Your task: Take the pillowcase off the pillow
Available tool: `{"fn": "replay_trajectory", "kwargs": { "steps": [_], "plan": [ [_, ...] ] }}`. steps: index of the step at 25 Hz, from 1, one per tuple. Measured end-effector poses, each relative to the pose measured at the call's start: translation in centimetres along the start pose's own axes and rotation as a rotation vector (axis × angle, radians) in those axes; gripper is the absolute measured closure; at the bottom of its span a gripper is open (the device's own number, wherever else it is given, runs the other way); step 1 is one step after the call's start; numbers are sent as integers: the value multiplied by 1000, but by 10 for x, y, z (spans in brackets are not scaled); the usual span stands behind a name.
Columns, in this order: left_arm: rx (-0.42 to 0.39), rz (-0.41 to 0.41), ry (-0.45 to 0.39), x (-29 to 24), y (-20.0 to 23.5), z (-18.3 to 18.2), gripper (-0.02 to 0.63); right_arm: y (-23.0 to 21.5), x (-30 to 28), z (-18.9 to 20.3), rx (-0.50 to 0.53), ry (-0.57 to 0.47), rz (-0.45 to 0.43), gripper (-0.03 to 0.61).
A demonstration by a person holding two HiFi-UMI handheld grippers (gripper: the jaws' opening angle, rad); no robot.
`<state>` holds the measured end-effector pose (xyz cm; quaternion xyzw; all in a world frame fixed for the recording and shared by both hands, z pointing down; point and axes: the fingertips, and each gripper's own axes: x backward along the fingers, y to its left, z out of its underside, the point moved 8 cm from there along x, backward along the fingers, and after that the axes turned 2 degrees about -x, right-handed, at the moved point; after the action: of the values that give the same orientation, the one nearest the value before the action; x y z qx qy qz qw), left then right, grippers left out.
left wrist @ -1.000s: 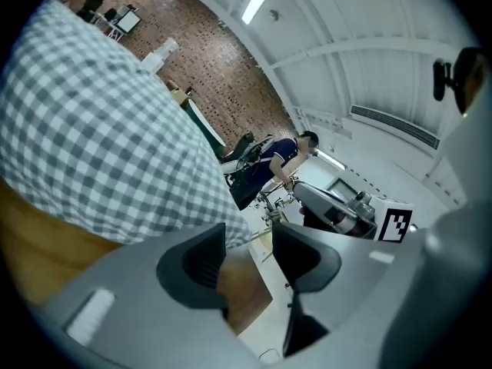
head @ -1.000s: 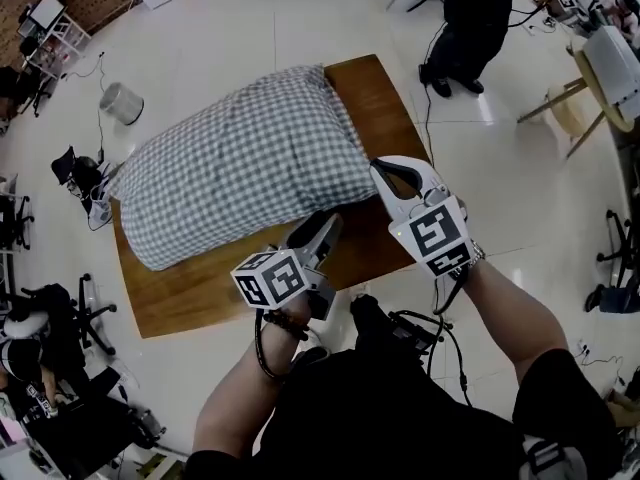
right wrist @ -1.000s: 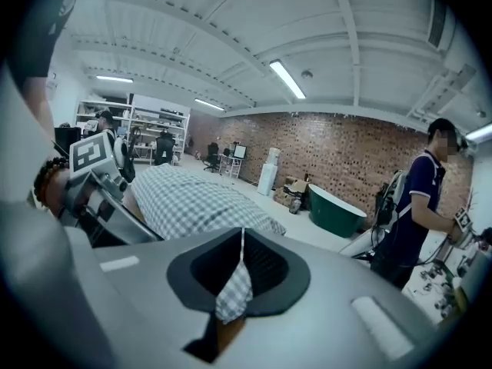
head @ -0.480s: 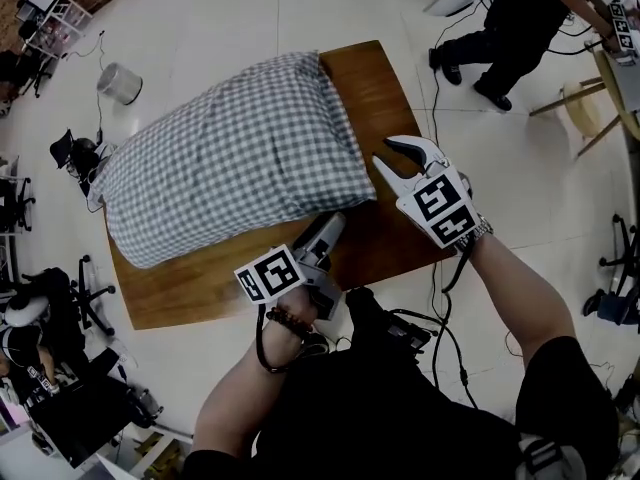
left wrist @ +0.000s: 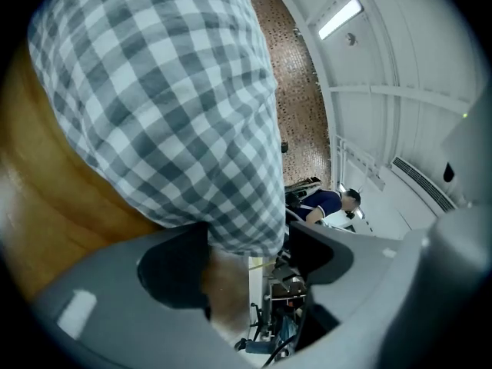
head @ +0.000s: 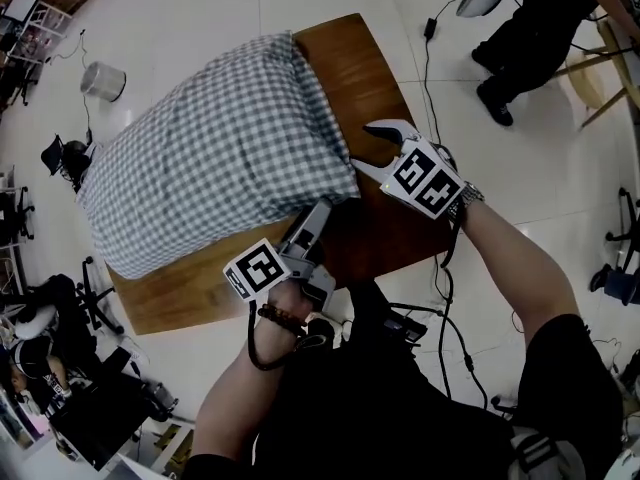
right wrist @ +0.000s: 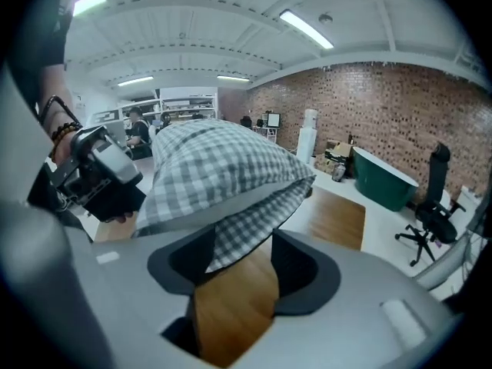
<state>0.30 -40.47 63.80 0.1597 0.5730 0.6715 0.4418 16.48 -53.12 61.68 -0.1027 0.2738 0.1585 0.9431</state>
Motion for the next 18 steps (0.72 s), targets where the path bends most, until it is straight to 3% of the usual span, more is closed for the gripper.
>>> {"fn": "replay_trajectory", "kwargs": {
  "steps": [2, 4, 7, 9, 11, 15, 18],
  "plan": [
    [49, -74, 7, -15, 10, 0, 278, -19, -19, 13, 3, -1, -74, 325],
    [34, -70, 11, -31, 18, -5, 278, -33, -37, 22, 12, -8, -157, 299],
    [157, -307, 43, -26, 17, 1, 280, -44, -48, 22, -3, -13, -291, 259],
    [189, -380, 58, -25, 10, 3, 285, -45, -47, 17, -33, -21, -371, 255],
    [112, -284, 65, -35, 0, 1, 298, -47, -48, 16, -59, -36, -431, 255],
    [-123, 124, 55, -72, -19, -13, 357, -47, -52, 14, -101, -52, -520, 255],
    [-149, 171, 60, -69, -21, -9, 428, -38, -54, 13, -146, -58, -583, 256]
  ]
}}
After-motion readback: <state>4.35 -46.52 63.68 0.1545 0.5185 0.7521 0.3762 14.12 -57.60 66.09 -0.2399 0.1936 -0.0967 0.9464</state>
